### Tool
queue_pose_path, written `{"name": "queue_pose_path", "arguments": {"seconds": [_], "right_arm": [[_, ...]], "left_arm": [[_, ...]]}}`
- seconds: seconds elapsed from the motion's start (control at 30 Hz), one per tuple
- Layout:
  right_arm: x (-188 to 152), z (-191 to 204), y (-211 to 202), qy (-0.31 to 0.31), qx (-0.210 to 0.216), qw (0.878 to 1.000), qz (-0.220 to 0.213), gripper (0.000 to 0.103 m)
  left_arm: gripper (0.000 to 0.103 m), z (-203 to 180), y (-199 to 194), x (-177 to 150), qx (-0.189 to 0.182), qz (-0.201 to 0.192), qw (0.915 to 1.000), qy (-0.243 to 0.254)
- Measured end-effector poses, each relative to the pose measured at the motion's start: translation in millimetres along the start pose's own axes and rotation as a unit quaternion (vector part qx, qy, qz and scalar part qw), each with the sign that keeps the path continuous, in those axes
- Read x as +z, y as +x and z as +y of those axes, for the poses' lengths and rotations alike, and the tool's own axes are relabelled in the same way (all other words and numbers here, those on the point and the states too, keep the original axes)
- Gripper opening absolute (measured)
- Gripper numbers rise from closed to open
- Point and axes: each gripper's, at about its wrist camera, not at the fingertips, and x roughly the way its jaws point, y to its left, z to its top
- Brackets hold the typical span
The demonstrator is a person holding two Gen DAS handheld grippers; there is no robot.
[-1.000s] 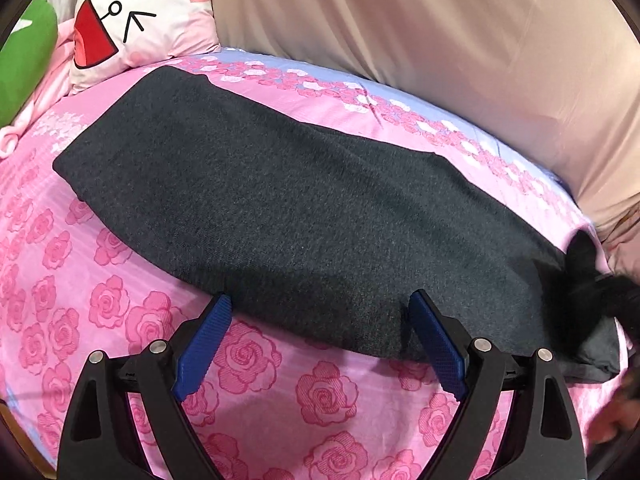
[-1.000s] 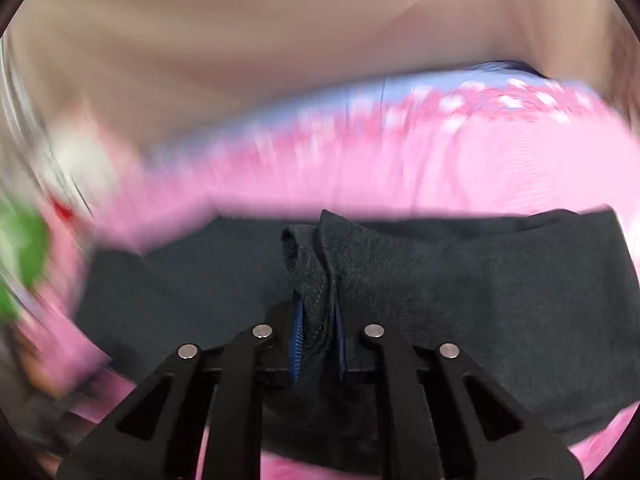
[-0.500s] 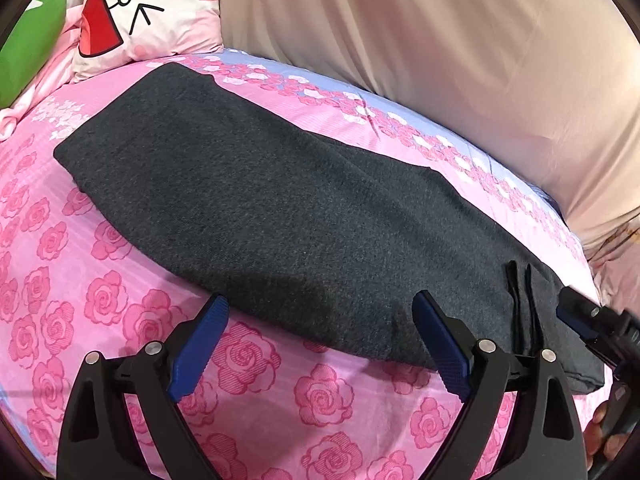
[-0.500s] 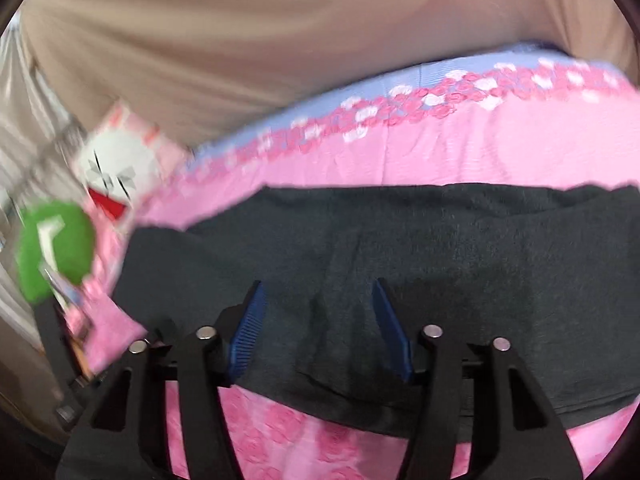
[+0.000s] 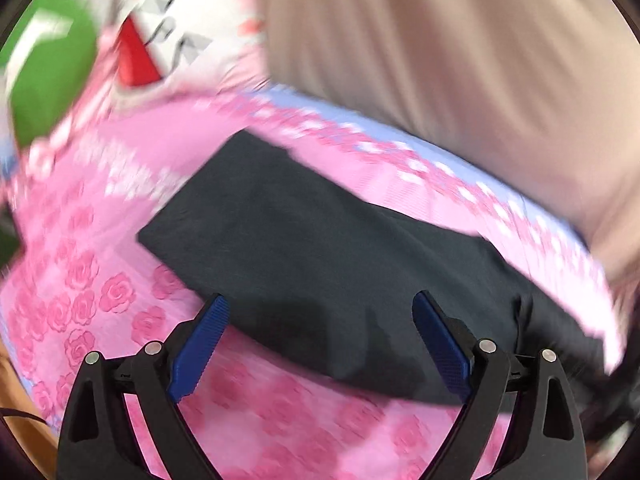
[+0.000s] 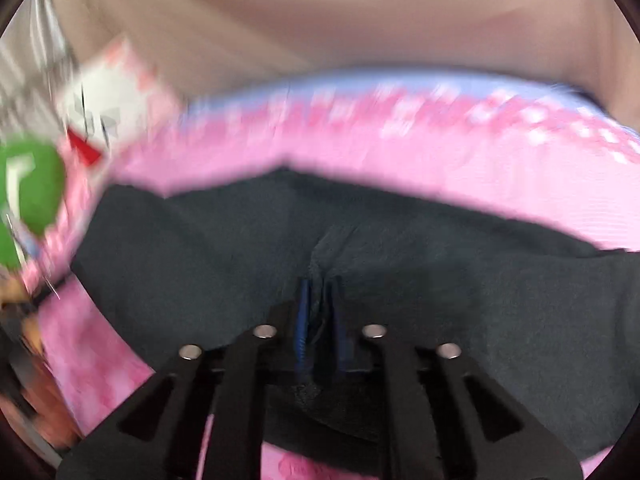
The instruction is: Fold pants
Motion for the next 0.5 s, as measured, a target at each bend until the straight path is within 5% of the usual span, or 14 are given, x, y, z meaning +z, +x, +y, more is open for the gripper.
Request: {"name": "queue_pose_path", "arguments": {"seconds": [0.13, 0.3, 0.37, 0.43, 0.5], "right_arm": [[-6, -4, -41, 0.020, 0.023, 0.998, -0.046, 0.024], [-16, -33, -69, 0.034, 0.001, 0.997, -0.064, 0.049], [-18, -38, -73, 0.036, -0.001, 0.998, -0.060, 0.050], [-10, -31, -67, 0.023, 0.022, 0.998, -0.046, 0.038], [12, -11, -55, -0.014, 0.045, 0.998, -0.034, 0.017]], "left_arm": [[0.091, 57, 11, 19, 0.003, 0.018, 0.9959, -0.089], [0.090, 92, 28, 30, -0.017, 0.036, 0.9873, -0.154], [0.075, 90, 40, 32, -0.032, 0.045, 0.9865, -0.154], [0.045, 85, 46, 35, 0.000, 0.051, 0.9886, -0.142], [0.034, 81, 45, 37, 0.017, 0.046, 0.9903, -0.130]]}}
